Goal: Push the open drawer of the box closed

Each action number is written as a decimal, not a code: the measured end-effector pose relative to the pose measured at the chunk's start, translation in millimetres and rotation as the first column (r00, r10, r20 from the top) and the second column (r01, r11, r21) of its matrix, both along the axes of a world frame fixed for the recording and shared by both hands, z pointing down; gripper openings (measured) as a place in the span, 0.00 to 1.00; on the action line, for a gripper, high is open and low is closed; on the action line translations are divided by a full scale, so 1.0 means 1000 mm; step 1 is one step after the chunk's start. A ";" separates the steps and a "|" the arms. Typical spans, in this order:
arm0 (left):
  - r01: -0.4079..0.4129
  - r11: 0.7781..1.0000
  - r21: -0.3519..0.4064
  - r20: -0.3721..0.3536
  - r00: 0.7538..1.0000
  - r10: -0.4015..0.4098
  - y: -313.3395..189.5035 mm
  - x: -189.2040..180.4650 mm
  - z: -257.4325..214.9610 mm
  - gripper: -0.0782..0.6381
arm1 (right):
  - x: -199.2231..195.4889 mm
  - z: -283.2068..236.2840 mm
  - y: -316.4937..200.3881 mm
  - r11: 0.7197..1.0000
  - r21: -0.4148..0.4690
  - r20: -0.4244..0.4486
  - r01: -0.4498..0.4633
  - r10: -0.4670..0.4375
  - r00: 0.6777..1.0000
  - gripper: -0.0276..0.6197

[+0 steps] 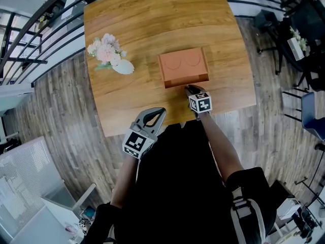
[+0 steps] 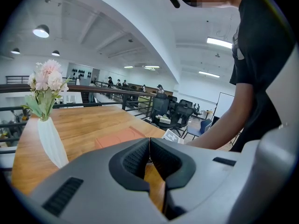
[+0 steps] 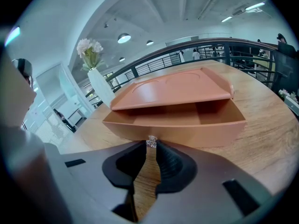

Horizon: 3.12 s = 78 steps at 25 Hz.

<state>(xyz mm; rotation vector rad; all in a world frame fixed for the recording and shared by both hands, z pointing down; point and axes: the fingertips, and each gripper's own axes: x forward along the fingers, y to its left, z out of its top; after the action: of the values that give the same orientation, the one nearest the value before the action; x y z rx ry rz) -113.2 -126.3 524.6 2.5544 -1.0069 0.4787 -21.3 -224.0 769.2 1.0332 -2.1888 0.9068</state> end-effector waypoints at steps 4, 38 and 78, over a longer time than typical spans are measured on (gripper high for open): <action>0.006 1.000 -0.001 0.003 1.000 -0.006 -0.002 -0.001 -0.001 0.14 | 0.000 0.000 -0.005 1.000 -0.002 0.006 -0.010 0.010 1.000 0.17; 0.039 0.999 -0.015 0.003 0.999 -0.038 -0.014 -0.010 0.000 0.14 | -0.011 0.000 -0.041 1.000 -0.003 0.023 0.009 -0.009 1.000 0.17; -0.029 0.998 0.056 -0.037 0.999 0.031 0.034 -0.027 -0.006 0.14 | 0.008 -0.086 0.068 0.961 0.239 -0.071 0.141 -0.128 0.989 0.07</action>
<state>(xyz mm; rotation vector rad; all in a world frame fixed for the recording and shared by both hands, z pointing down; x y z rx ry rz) -139.8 -92.2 518.3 2.6205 -0.9832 0.4142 -13.2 -156.2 683.3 0.9919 -2.3330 0.5516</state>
